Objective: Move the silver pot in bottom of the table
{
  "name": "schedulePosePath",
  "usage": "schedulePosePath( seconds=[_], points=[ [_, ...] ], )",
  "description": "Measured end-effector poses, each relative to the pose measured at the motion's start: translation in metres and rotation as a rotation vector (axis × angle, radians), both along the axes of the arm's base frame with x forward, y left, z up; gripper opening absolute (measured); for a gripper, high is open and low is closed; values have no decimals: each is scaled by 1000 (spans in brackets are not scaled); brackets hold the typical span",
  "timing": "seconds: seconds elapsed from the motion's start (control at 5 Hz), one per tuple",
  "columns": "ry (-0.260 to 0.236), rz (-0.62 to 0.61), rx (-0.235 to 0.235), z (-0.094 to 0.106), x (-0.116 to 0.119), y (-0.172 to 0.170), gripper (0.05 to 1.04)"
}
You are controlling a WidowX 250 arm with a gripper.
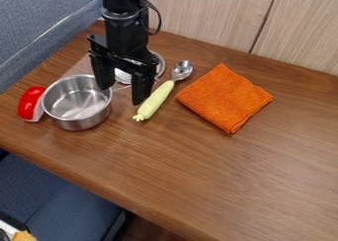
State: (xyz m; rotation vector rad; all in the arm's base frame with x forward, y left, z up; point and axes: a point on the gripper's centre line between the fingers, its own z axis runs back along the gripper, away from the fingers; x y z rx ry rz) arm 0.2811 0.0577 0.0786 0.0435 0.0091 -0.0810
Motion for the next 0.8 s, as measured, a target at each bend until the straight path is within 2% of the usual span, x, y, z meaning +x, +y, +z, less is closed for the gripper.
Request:
schedulePosePath(
  seconds=[0.2,0.8],
  points=[
    [30,-2,-5,-8,-3,0,1000],
    [41,-61,14,-37,-9,22,999]
  ],
)
